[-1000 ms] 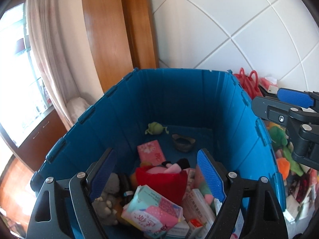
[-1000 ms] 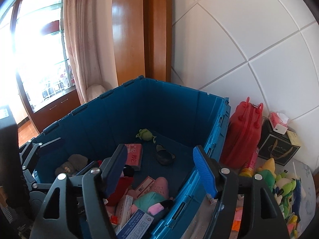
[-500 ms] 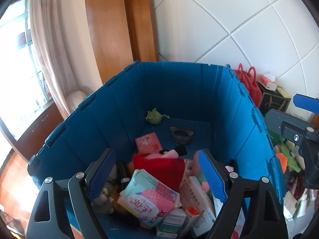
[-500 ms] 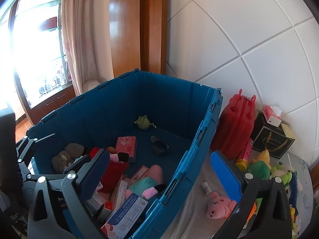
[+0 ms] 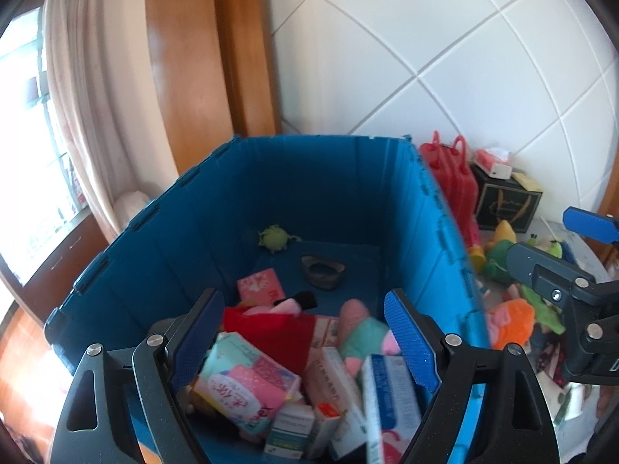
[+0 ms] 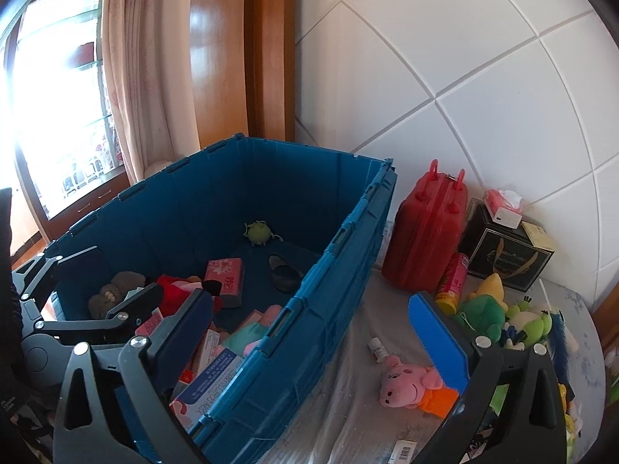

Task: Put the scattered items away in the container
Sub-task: 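Move both tools back toward the remaining items on the table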

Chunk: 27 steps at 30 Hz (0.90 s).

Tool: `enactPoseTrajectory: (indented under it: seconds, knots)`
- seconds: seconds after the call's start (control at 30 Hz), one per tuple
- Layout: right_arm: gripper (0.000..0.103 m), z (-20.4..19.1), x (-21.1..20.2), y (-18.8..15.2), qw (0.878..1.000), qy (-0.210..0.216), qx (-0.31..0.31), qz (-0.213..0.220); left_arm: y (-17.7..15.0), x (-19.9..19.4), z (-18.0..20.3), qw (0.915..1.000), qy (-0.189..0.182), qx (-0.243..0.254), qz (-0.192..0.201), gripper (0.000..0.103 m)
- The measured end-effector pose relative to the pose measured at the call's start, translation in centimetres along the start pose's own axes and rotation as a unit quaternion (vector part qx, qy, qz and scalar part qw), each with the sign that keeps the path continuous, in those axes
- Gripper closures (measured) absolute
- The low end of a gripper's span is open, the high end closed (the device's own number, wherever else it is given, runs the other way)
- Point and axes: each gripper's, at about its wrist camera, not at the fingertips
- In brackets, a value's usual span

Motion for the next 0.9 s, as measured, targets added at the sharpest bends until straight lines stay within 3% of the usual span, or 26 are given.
enactPoseTrajectory:
  seconds: [0.3, 0.53, 0.73, 0.9]
  knots:
    - [0.000, 6.7, -3.8, -3.7, 0.999, -0.037, 0.039, 0.006, -1.5, -2.2, 8.1, 0.9983, -0.044, 0.035, 0.017, 0.017]
    - [0.000, 12.8, -6.7, -8.0, 0.996, -0.055, 0.065, 0.001, -4.8, -4.3, 15.6, 0.9959, -0.069, 0.055, 0.019, 0.017]
    - [0.000, 17.4, -8.7, -13.1, 0.995, -0.062, 0.078, -0.009, -8.3, -4.3, 21.2, 0.9958, -0.068, 0.061, -0.004, 0.017]
    - [0.000, 21.0, -8.7, -19.3, 0.992, -0.062, 0.096, -0.052, -12.8, -1.9, 24.6, 0.9941, -0.067, 0.070, -0.048, 0.017]
Point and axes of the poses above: each gripper's, at about its wrist camera, not at the fingertips, and x roughly the way its jaws point, z to its right, y to its top, and after that the axes turned 15 degrees about -x, right-handed
